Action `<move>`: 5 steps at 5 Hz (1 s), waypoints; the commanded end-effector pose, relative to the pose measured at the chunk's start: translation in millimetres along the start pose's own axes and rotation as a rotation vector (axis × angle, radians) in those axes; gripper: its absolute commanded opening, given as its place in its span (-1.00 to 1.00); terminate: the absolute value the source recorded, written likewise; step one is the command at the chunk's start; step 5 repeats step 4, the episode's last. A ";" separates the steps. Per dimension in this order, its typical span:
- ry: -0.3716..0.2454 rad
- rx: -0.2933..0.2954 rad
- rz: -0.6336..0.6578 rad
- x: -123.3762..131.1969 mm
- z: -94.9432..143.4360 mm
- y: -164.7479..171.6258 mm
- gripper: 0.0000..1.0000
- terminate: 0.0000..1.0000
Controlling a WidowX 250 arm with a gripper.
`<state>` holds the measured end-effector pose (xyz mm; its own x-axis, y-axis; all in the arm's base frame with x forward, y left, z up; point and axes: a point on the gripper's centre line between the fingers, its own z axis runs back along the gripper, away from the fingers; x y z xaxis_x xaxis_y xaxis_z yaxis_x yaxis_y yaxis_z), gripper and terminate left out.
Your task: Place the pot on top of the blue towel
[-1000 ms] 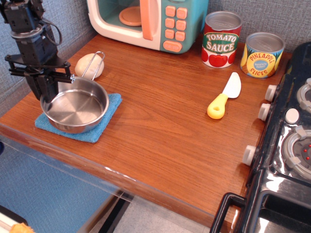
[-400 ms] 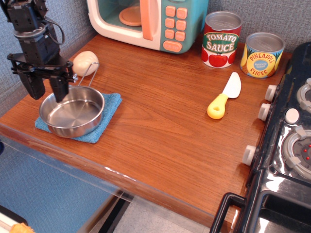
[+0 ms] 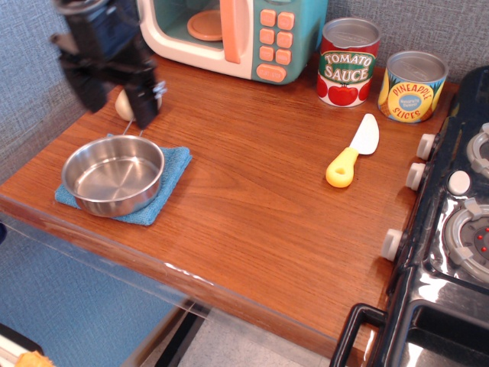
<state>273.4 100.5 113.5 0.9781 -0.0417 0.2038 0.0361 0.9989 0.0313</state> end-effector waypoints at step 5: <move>-0.038 0.028 0.003 -1.4 12.2 -26.5 1.00 1.00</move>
